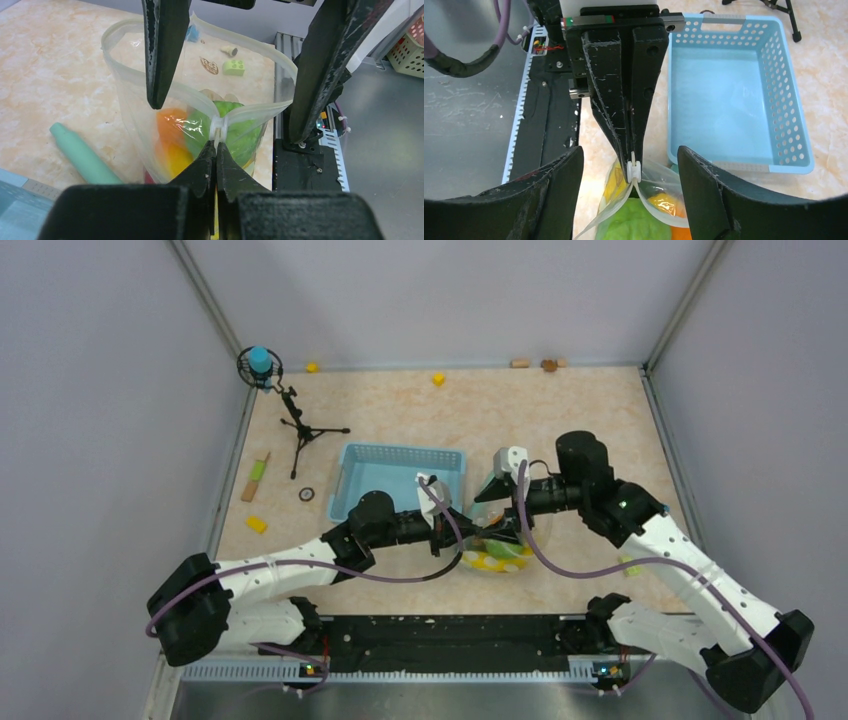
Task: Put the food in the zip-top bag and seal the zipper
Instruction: Zip the zipper food storage bag at the center of the board.
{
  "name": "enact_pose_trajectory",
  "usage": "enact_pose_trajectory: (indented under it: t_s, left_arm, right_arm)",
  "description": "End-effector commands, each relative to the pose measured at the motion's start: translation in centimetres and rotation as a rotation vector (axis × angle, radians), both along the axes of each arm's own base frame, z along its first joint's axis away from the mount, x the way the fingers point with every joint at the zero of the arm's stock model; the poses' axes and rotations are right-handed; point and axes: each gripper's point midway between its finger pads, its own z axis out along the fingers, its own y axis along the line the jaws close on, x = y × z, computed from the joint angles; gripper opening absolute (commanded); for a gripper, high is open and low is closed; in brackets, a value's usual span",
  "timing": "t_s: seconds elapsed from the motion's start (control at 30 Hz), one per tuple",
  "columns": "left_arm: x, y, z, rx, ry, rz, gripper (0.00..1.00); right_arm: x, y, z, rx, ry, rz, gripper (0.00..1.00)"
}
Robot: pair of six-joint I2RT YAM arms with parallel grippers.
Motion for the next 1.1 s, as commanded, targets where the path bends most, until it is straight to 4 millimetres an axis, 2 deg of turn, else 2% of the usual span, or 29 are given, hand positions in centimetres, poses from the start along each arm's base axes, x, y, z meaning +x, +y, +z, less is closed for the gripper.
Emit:
enact_pose_trajectory:
  t_s: [0.0, 0.07, 0.2, 0.33, 0.57, 0.67, 0.73, 0.83, 1.07]
  left_arm:
    - [0.2, 0.0, 2.5, -0.047, -0.051, -0.001, 0.0]
    - [0.1, 0.0, 2.5, -0.047, -0.05, -0.002, 0.0]
    - [0.0, 0.2, 2.5, -0.047, -0.053, -0.006, 0.0]
    - [0.0, 0.3, 2.5, -0.047, -0.05, 0.005, 0.0]
    - [-0.2, 0.8, 2.6, -0.054, -0.053, 0.013, 0.0]
    - [-0.3, 0.8, 2.8, -0.059, -0.055, 0.004, 0.0]
    - [-0.5, 0.8, 2.9, -0.06, -0.057, -0.001, 0.0]
    - [-0.5, 0.8, 2.7, -0.057, -0.054, -0.003, 0.0]
    - [-0.3, 1.3, 3.0, -0.066, -0.029, 0.03, 0.0]
  right_arm:
    - [0.2, 0.7, 0.7, -0.002, -0.036, 0.005, 0.67]
    - [0.3, 0.9, 0.0, -0.026, -0.036, -0.005, 0.63]
    - [0.8, 1.4, -0.7, -0.063, -0.029, -0.035, 0.48]
    - [1.0, 1.4, -0.8, -0.08, -0.03, -0.05, 0.41]
    - [0.4, 1.2, -0.5, -0.067, -0.046, -0.032, 0.33]
    - [0.0, 1.3, -0.4, -0.058, -0.046, -0.012, 0.2]
    - [0.0, 1.3, -0.4, -0.058, -0.046, -0.011, 0.07]
    - [-0.1, 1.3, -0.1, -0.051, -0.05, -0.009, 0.0]
    - [-0.1, 0.7, 0.0, -0.057, -0.074, -0.028, 0.0]
